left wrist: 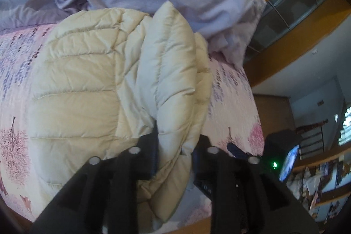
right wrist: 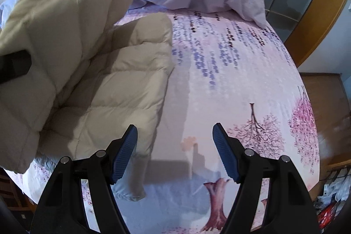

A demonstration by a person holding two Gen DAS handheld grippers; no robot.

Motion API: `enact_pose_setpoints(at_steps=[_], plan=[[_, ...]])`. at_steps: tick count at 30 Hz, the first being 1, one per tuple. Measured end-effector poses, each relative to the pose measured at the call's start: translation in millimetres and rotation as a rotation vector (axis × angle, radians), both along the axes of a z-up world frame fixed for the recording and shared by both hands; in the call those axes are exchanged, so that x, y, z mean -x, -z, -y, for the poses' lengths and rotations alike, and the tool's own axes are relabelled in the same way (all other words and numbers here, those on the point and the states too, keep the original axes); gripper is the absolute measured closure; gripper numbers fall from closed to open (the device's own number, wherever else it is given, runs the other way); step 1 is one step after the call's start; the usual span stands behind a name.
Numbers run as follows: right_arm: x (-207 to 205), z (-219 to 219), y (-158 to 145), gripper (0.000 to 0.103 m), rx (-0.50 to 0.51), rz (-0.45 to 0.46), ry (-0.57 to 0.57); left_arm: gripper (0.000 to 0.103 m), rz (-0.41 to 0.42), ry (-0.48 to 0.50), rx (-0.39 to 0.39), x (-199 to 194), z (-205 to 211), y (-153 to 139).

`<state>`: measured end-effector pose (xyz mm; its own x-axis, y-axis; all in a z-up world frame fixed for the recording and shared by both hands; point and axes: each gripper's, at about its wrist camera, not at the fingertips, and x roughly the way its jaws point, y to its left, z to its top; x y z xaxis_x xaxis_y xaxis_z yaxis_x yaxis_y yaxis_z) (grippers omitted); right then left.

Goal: Fold large clothes

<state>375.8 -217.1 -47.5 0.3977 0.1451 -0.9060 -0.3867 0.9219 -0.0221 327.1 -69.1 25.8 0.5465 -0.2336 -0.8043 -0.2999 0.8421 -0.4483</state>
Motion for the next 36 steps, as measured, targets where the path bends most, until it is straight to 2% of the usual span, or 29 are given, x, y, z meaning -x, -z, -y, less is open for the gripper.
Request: enact_pose_setpoints(at_steps=[2, 5, 7, 9, 13, 18, 21, 22, 26, 29, 36], plan=[[-2.8, 4.4, -2.9, 0.03, 0.001, 0.011, 0.009, 0.06, 0.025, 0.018, 0.011, 3.5, -2.3, -7.8], [-6.9, 6.9, -13.5, 0.03, -0.007, 0.045, 0.019, 0.052, 0.067, 0.012, -0.037, 11.1, -16.1, -24.3], [-9.9, 4.4, -24.5, 0.03, -0.025, 0.065, 0.016, 0.052, 0.072, -0.017, -0.104, 17.0, -34.0, -29.9], [-12.5, -0.3, -35.0, 0.031, -0.045, 0.084, 0.006, 0.052, 0.058, -0.052, -0.138, 21.1, -51.3, -27.4], [-14.1, -23.7, -63.9, 0.031, -0.116, 0.125, -0.04, 0.052, -0.003, -0.132, -0.246, 30.7, -93.1, -11.9], [-9.0, -59.0, -83.6, 0.03, -0.195, 0.134, -0.124, 0.052, -0.069, -0.175, -0.335, 35.9, -127.0, 8.6], [-0.4, -81.8, -85.9, 0.032, -0.23, 0.119, -0.175, 0.052, -0.12, -0.18, -0.31, 33.2, -138.2, 29.9], [2.4, -90.0, -85.6, 0.034, -0.24, 0.112, -0.19, 0.052, -0.137, -0.174, -0.276, 33.4, -140.1, 39.6], [8.5, -109.9, -79.4, 0.041, -0.252, 0.09, -0.216, 0.054, -0.145, -0.143, -0.214, 31.2, -129.0, 58.9], [9.5, -115.6, -73.2, 0.047, -0.247, 0.069, -0.208, 0.054, -0.136, -0.104, -0.198, 28.5, -116.3, 63.9], [-8.9, -101.6, -46.2, 0.053, -0.214, 0.018, -0.117, 0.054, -0.123, -0.072, -0.195, 28.0, -113.3, 67.5]])
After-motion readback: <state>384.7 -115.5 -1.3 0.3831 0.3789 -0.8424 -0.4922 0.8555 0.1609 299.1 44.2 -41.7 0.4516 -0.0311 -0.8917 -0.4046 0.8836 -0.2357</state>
